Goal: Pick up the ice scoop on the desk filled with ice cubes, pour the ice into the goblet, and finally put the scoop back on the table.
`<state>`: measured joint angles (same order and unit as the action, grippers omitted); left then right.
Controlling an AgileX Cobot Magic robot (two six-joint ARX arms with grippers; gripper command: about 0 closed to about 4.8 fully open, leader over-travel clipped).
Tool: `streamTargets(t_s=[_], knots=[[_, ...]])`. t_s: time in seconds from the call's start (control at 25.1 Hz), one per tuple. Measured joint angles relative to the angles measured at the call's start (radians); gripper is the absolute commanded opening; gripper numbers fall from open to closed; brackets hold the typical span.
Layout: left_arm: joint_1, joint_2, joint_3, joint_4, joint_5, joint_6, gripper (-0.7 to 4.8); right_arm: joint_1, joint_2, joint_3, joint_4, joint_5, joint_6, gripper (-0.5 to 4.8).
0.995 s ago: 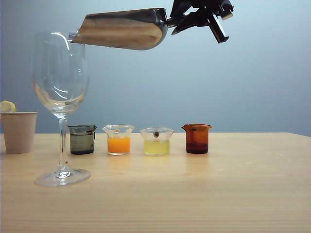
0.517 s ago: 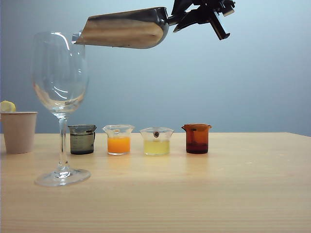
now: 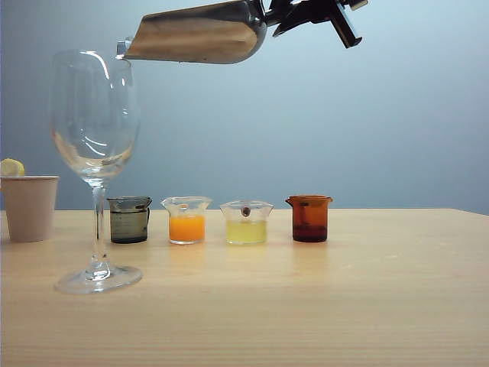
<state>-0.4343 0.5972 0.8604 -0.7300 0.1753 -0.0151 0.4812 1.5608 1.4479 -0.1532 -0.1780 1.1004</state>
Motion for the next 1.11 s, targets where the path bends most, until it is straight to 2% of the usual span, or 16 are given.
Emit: streamTargets(t_s=[0.32,1.11], knots=[[0.0,0.0,0.0,0.0,0.0,0.0,-0.05,0.031,0.002,-0.002,-0.018,0.003,-0.006,-0.09],[0.0,0.0,0.0,-0.024,0.007,0.0,-0.05,0.026,0.002,-0.001,-0.018,0.009,-0.028,-0.09]])
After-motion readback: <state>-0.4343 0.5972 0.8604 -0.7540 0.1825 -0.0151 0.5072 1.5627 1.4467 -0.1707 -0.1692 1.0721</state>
